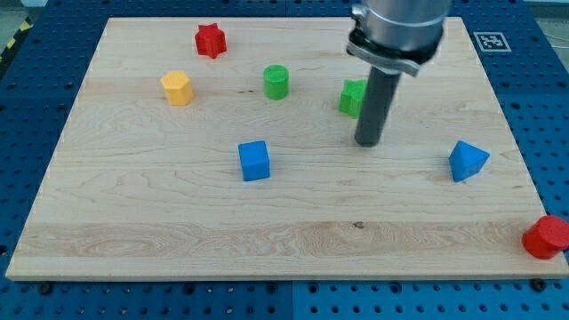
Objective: Slightly touch down to the green star
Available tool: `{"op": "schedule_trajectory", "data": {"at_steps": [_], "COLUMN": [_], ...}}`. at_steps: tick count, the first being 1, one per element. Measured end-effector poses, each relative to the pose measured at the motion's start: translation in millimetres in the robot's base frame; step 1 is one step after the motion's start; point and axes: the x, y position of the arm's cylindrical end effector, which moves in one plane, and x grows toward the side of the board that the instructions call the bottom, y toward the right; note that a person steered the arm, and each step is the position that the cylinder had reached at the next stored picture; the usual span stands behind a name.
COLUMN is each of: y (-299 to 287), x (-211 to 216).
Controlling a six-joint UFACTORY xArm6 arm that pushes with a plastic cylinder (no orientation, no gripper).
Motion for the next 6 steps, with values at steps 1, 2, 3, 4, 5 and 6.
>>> {"op": "schedule_trajectory", "data": {"at_steps": [1, 2, 3, 4, 5, 6], "y": [-21.1, -24.1, 9.0, 44.0, 63.1, 96.9], "x": [-21.8, -43.8, -24.8, 0.9, 7.3, 22.3]}}
